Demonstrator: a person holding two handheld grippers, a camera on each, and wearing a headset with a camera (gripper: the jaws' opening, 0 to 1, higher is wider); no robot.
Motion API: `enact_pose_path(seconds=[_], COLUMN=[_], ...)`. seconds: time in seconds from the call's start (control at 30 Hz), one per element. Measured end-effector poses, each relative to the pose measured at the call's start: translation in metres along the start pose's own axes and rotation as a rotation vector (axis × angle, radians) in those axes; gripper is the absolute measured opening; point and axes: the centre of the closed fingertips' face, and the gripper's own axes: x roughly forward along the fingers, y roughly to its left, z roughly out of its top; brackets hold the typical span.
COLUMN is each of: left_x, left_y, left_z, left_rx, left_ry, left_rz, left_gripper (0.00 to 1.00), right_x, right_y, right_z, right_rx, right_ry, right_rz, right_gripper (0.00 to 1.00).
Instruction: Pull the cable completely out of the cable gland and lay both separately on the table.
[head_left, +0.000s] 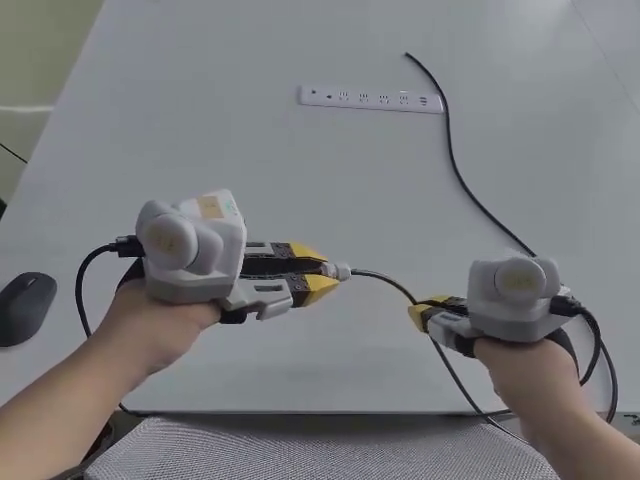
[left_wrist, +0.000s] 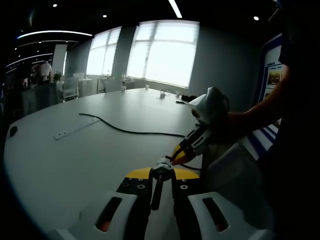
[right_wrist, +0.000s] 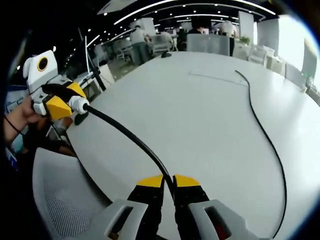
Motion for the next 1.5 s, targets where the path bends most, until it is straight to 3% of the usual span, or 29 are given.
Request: enact_pose_path(seconds=[0.33, 0.5, 0.63, 0.77, 0.93, 1.5], left_x=[0.0, 0.0, 0.0, 0.0, 0.0, 0.001], left_y=[-0.002, -0.001, -0.001, -0.001, -0.001, -0.003], left_z=[0.001, 0.001, 0.001, 0.0, 0.0, 0.0], left_rx=[0.002, -0.003, -0.007, -0.007, -0.011, -0.017], left_ry=[0.0, 0.002, 0.0, 0.002, 0.002, 0.002], left_rz=[0.0, 0.0, -0.001, -0.003, -0.005, -0.013], left_gripper=[0.15, 0.15, 0.15, 0.15, 0.15, 0.15], right_x=[-0.009, -0.015, -0.022, -0.026, -0.024, -0.017], right_y=[0.017, 0.032, 0.052, 0.073, 0.086, 0.097], right_z=[0.019, 0.032, 0.055, 0.07, 0.075, 0.078], right_rx=[-0.112, -0.31, -0.429, -0.563, -0.691, -0.788], right_ry=[-0.04, -0.056, -0.128, -0.166, -0.176, -0.166], right_rz=[0.035, 0.03, 0.058, 0.089, 0.109, 0.143], right_gripper=[0.16, 0.21, 0.22, 0.23, 0.2, 0.02])
